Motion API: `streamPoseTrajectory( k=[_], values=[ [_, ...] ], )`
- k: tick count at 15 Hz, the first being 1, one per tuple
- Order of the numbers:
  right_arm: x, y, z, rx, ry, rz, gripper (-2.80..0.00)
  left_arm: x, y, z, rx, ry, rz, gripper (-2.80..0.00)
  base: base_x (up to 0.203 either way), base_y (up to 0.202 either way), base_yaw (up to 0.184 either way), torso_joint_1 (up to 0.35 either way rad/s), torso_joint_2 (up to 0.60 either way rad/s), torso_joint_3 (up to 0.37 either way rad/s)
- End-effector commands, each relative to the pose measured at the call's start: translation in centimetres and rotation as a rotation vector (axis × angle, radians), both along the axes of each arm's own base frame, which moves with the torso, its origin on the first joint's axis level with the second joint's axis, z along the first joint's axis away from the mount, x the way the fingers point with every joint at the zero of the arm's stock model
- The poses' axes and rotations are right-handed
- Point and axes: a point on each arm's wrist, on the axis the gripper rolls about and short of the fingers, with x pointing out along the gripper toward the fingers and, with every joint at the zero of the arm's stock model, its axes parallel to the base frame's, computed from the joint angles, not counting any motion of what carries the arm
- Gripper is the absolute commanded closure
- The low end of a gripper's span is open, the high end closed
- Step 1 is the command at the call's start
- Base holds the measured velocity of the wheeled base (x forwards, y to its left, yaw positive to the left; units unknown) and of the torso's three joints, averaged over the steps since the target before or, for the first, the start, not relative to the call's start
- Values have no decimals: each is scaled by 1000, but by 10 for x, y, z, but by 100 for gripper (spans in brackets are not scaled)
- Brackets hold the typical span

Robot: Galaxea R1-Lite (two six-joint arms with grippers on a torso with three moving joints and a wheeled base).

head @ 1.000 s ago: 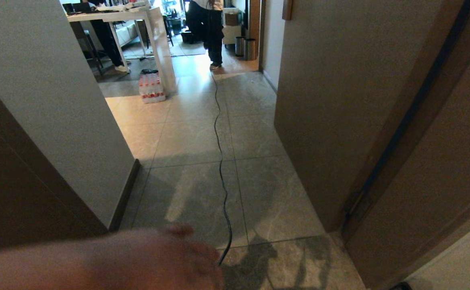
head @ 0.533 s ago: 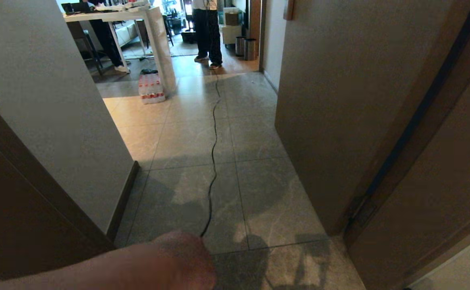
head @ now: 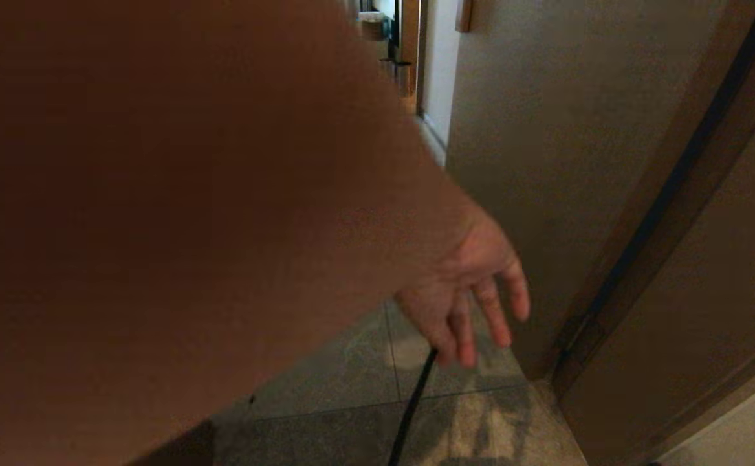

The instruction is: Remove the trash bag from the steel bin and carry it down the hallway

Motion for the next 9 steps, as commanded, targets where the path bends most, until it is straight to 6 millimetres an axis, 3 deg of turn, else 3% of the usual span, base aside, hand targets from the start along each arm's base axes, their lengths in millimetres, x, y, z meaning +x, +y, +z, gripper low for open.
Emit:
streamPoseTrajectory(
  k=[1, 9],
  values=[
    [0, 0, 0, 0, 1, 0, 0, 1, 0, -3, 2, 8, 1, 0, 0, 0, 0, 0, 0, 0],
    [0, 0, 0, 0, 1, 0, 0, 1, 0, -3, 10, 10, -2, 0, 0, 0, 0, 0, 0, 0]
  ],
)
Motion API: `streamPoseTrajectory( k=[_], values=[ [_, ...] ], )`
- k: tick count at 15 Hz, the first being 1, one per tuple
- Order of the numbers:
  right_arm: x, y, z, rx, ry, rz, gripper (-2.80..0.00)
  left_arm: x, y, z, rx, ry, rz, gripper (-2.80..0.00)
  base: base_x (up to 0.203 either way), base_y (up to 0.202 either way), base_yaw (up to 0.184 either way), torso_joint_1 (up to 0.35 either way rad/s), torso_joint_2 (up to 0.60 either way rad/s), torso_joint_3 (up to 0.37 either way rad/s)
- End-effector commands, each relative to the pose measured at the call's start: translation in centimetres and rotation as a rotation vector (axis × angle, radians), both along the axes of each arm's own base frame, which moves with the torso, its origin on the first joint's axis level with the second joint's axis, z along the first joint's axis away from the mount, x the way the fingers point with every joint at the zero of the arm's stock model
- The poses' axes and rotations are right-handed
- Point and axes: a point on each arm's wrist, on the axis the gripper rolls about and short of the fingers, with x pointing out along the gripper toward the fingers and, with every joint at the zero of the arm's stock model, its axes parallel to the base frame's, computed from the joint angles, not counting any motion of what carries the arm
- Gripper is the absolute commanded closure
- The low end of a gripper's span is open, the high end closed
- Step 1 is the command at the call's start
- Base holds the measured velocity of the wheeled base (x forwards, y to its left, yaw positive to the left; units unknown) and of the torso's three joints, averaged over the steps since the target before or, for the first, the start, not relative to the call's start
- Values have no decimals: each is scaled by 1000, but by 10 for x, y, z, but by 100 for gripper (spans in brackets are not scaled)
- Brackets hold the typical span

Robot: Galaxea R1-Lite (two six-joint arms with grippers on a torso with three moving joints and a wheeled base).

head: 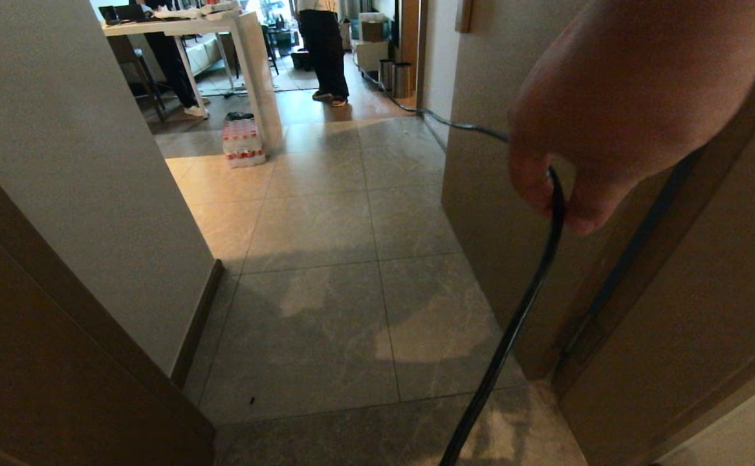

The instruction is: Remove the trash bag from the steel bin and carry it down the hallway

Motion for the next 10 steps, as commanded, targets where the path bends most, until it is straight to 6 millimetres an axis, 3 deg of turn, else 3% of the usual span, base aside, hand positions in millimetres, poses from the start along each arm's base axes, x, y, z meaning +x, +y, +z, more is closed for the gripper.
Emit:
streamPoseTrajectory(
  k=[1, 10],
  values=[
    [0, 0, 0, -1, 1, 2, 0, 1, 0, -3, -1, 10, 0, 0, 0, 0, 0, 0, 0, 0],
    [0, 0, 0, -1, 1, 0, 0, 1, 0, -3, -4, 9, 1, 0, 0, 0, 0, 0, 0, 0]
  ],
)
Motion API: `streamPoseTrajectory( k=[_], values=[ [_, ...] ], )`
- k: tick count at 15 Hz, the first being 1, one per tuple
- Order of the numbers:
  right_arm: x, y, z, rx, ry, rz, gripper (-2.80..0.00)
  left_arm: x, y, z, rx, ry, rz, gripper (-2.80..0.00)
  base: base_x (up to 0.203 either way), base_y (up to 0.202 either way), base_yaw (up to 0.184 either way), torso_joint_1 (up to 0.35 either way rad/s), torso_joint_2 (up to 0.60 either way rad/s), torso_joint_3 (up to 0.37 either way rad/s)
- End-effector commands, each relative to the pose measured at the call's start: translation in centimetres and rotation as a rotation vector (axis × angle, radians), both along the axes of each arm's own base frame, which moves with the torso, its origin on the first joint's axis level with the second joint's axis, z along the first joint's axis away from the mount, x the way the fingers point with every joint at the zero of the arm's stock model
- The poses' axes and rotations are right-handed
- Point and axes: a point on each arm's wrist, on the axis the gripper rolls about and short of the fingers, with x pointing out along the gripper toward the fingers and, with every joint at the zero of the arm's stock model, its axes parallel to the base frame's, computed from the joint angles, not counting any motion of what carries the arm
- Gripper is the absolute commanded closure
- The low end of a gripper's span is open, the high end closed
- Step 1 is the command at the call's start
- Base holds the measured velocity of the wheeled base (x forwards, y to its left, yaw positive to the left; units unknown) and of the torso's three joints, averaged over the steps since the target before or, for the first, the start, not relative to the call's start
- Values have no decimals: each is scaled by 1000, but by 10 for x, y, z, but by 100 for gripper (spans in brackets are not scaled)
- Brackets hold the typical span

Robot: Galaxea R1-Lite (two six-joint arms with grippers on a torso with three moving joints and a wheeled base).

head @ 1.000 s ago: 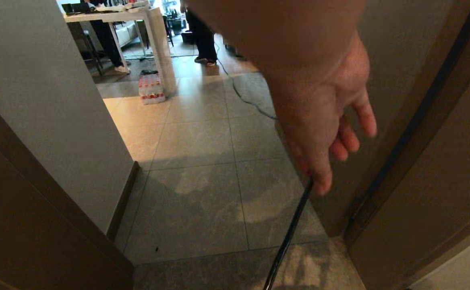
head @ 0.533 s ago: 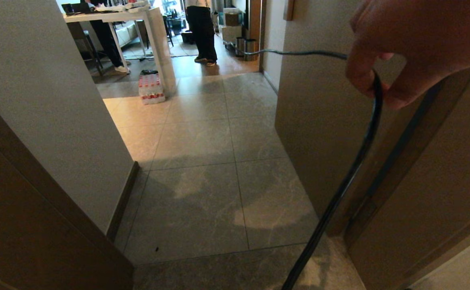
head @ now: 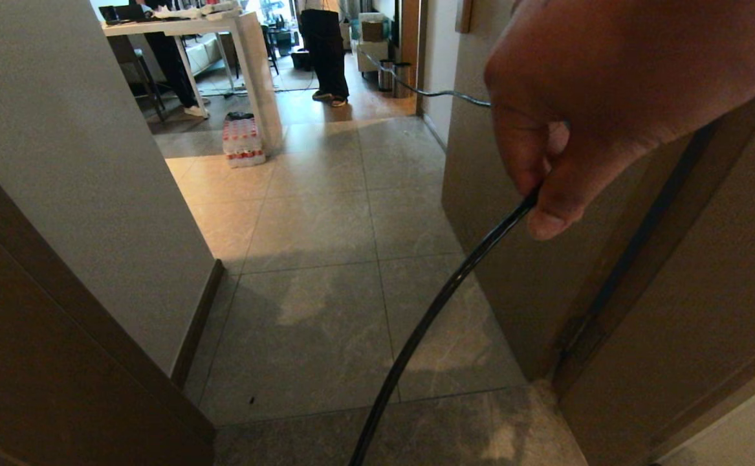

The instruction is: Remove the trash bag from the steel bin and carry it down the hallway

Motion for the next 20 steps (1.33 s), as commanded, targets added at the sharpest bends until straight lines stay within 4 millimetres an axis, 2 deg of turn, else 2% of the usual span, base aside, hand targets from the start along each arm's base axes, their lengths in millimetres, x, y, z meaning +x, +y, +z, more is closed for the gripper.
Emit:
streamPoseTrajectory(
  k=[1, 20],
  values=[
    [0, 0, 0, 0, 1, 0, 0, 1, 0, -3, -1, 10, 1, 0, 0, 0, 0, 0, 0, 0],
    [0, 0, 0, 0, 1, 0, 0, 1, 0, -3, 0, 10, 1, 0, 0, 0, 0, 0, 0, 0]
  ],
)
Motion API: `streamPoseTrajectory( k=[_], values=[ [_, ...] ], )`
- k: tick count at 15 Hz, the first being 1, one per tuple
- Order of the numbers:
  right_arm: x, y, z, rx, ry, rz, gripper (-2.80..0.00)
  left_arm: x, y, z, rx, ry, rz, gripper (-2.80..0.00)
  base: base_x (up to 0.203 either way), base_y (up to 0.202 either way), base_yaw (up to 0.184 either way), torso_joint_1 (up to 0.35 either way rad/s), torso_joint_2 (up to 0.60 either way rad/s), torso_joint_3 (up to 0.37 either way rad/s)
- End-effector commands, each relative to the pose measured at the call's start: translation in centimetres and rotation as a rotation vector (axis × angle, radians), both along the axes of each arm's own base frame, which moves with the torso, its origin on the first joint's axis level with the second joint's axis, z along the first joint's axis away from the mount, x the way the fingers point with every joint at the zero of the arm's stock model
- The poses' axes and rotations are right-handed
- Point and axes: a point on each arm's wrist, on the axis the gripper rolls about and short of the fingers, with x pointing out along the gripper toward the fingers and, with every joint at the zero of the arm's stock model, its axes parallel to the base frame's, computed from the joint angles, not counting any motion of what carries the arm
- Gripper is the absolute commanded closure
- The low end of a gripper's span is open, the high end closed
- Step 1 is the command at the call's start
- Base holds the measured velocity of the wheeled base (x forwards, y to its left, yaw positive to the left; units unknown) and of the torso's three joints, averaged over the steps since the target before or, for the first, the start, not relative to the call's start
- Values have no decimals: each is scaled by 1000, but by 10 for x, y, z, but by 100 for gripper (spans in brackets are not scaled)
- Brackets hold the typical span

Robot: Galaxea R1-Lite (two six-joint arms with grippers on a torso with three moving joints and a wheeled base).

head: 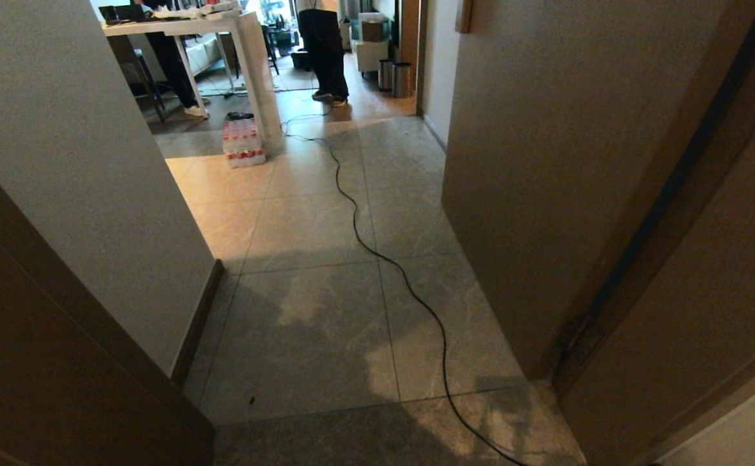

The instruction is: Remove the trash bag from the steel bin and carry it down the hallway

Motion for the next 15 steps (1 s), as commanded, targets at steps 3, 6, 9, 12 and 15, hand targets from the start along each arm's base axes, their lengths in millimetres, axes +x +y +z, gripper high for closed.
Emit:
streamPoseTrajectory(
  k=[3, 6, 9, 12, 15],
  values=[
    [0, 0, 0, 0, 1, 0, 0, 1, 0, -3, 5, 12, -3, 0, 0, 0, 0, 0, 0, 0],
    [0, 0, 0, 0, 1, 0, 0, 1, 0, -3, 21, 15, -5, 0, 0, 0, 0, 0, 0, 0],
    [0, 0, 0, 0, 1, 0, 0, 1, 0, -3, 24, 13, -4, 0, 0, 0, 0, 0, 0, 0],
    [0, 0, 0, 0, 1, 0, 0, 1, 0, -3, 24, 13, -4, 0, 0, 0, 0, 0, 0, 0],
    [0, 0, 0, 0, 1, 0, 0, 1, 0, -3, 24, 13, -4, 0, 0, 0, 0, 0, 0, 0]
  ],
)
